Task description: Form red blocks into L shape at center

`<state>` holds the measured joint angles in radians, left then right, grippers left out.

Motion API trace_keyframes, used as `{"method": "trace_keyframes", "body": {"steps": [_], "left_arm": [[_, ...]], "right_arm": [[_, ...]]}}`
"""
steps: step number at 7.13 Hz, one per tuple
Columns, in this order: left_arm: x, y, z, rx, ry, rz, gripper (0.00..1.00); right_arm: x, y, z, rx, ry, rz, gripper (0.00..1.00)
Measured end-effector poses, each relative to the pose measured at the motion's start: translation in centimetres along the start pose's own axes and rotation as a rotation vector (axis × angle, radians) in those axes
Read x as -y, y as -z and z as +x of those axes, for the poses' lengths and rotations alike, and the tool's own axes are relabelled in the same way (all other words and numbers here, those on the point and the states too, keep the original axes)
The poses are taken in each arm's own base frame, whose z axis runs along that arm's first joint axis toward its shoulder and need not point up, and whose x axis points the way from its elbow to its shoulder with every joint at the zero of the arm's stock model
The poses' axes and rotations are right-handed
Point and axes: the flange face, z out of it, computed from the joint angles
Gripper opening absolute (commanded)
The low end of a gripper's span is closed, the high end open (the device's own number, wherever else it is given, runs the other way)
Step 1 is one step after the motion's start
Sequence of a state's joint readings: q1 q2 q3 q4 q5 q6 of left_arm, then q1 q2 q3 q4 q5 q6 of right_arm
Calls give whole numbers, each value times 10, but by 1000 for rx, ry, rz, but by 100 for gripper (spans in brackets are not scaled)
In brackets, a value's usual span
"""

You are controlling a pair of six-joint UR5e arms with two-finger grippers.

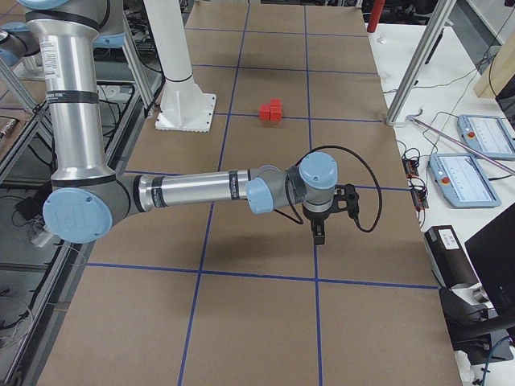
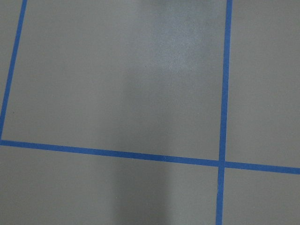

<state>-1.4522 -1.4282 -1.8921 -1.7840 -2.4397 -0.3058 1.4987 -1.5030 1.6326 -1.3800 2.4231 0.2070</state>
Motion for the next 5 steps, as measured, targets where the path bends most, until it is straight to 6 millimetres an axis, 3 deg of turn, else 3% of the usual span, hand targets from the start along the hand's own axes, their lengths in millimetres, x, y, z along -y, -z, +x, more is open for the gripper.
{"method": "trace_keyframes", "body": {"steps": [5], "left_arm": [[1,15,19,-10,-34,29,100]], "right_arm": [[1,2,-3,10,15,13,100]]}}
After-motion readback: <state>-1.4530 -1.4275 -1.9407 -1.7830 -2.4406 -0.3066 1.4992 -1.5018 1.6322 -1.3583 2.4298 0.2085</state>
